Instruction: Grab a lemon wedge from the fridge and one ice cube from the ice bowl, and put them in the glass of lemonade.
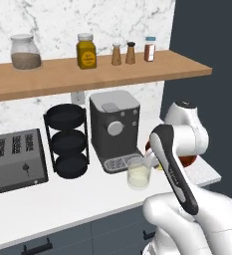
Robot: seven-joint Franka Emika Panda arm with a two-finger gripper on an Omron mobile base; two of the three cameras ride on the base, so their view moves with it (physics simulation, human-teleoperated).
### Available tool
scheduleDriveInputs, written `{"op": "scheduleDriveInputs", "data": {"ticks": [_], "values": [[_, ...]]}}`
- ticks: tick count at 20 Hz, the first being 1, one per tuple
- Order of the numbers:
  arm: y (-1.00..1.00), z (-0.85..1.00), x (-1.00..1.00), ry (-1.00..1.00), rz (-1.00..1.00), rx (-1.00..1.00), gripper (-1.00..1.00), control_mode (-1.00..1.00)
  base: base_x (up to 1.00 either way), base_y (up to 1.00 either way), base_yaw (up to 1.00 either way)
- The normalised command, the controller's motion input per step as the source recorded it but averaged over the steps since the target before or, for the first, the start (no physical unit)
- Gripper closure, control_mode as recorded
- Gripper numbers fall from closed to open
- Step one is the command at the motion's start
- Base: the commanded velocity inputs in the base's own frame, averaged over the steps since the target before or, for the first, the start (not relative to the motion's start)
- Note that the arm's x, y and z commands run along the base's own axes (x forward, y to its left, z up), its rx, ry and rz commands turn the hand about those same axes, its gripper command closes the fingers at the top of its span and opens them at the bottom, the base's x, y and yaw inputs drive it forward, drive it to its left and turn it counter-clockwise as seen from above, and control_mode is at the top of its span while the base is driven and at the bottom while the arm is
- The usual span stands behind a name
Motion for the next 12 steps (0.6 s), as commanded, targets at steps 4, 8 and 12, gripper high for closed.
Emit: {"op": "scheduleDriveInputs", "data": {"ticks": [4,8,12], "values": [[0.05,-0.11,0.39,0.00,-0.07,0.00,1.00,-1.00,0.00,0.00,0.00],[0.19,-0.04,0.19,0.00,-0.06,-0.02,1.00,-1.00,0.00,0.00,0.00],[0.13,-0.05,0.19,0.00,-0.05,-0.01,1.00,-1.00,0.00,0.00,0.00]]}}
